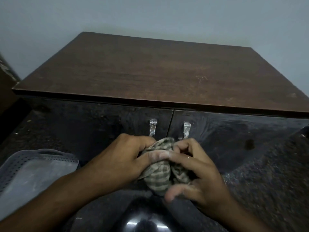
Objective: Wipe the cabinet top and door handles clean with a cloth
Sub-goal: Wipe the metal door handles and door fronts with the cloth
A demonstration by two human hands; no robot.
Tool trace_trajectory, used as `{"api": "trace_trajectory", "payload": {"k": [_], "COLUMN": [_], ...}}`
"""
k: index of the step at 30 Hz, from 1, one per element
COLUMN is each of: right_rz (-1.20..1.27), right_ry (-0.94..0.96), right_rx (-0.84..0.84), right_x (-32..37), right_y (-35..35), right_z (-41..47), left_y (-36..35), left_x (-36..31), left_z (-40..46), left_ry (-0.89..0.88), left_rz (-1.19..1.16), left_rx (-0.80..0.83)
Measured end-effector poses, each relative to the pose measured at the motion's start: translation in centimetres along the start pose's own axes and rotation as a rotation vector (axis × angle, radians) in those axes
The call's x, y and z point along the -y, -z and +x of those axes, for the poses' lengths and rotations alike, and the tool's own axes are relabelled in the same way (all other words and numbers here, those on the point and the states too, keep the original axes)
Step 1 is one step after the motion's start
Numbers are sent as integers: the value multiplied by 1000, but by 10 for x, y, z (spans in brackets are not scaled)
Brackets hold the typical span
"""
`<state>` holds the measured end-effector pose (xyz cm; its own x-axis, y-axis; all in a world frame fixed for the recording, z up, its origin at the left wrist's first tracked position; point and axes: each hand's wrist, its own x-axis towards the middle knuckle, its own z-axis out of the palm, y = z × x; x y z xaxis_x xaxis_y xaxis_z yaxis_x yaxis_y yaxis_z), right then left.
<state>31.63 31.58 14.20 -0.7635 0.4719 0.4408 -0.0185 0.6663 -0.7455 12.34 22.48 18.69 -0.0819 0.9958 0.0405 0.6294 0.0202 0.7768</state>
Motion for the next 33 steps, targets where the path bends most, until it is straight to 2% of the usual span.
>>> {"api": "trace_trajectory", "payload": {"k": [5, 8, 11, 12, 14, 17, 19, 21, 24, 27, 29, 31, 33], "right_rz": [574, 456, 94, 46, 92, 295, 297, 323, 491, 454, 398, 436, 469], "right_ry": [-435, -556, -499, -447, -364, -412, -389, -375, -456, -569, -581, -526, -381], "right_rx": [-89, -49, 8, 13, 53, 41, 32, 43, 73, 332, 490, 406, 187], "right_x": [-2, -14, -19, -19, -17, -14, -11, -10, -12, -22, -26, -21, -10], "right_y": [-15, -13, -8, -6, -8, -22, -30, -32, -28, -15, -3, 6, 6], "right_z": [-2, 2, 4, 6, 8, 13, 18, 22, 24, 19, 15, 15, 15], "left_y": [3, 7, 5, 6, 6, 6, 4, 2, 4, 6, 7, 8, 7], "left_x": [11, 17, 21, 23, 26, 24, 19, 16, 16, 19, 21, 24, 26], "left_z": [-2, -2, -2, -2, 1, 2, 0, 2, 5, 2, 0, 1, 1], "left_ry": [68, 91, 114, 124, 117, 94, 132, 88, -3, 15, 41, 92, 128], "left_rz": [152, 271, 384, 406, 402, 334, 318, 369, 378, 310, 273, 224, 192], "left_rx": [116, 150, 208, 218, 219, 230, 226, 169, 68, 78, 66, 51, 56]}}
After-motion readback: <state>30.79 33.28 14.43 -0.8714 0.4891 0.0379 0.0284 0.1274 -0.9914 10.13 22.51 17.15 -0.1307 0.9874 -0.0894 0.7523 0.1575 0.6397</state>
